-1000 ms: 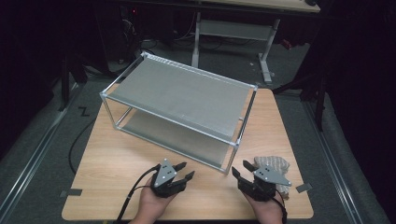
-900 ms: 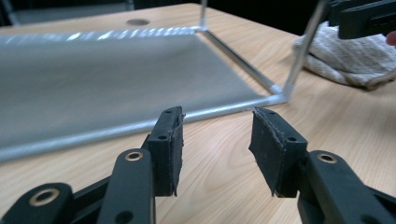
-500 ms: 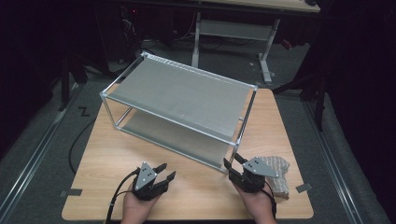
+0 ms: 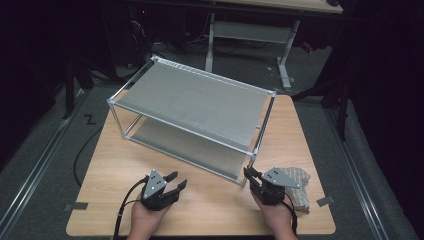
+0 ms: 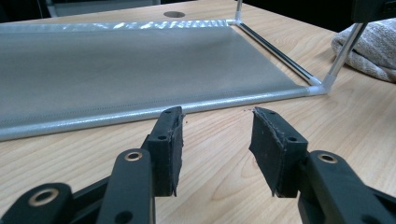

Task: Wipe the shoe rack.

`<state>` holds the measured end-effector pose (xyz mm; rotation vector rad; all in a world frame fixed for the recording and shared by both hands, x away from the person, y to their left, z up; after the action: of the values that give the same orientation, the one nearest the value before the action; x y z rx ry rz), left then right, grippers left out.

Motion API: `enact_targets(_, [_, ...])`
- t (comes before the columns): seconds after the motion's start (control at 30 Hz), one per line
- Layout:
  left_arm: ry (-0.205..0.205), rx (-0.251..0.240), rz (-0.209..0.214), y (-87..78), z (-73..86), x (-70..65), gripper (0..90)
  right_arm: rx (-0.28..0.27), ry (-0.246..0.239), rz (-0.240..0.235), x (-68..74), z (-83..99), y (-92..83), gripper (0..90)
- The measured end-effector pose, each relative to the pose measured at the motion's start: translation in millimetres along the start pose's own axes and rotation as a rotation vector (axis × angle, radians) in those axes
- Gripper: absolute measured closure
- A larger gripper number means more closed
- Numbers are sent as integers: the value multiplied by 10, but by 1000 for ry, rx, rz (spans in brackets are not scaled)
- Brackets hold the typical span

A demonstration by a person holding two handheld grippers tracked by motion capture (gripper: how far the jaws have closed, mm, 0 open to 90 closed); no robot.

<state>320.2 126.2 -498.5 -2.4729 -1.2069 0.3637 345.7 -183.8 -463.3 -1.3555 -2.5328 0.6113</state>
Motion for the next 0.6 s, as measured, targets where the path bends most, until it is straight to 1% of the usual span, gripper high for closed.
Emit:
enact_targets(0.03, [3,1,0,10,-5,-2,537,1,-13,6,5,2,-10,809])
enact_targets(0.13, [9,-1,0,39,-33,-7,541,1,-16,12,-9,25,-57,810])
enact_targets(0.27, [20,-9,-7,58,-92,17,544,2,-3,30,-88,81,-167,808])
enact_targets(0.37, [32,-16,-26,65,-143,53,548,1,14,44,-163,136,-275,807])
enact_targets(0.5, [36,-21,-68,29,-211,171,554,4,34,62,-263,195,-404,806])
enact_targets(0.6, [23,-28,-114,-52,-251,335,560,7,56,76,-348,225,-471,803])
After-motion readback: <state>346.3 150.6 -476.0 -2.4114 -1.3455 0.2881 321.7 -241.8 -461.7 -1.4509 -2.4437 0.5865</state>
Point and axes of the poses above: each handheld gripper's, and its own axes: y roughly forward along the jaws, z roughly out of its underside, x roughly to its left, the point moved 3 cm from there along y, roughly forward along the jaws, and after that the axes turned 3 degrees about x, right-handed, at the moved point
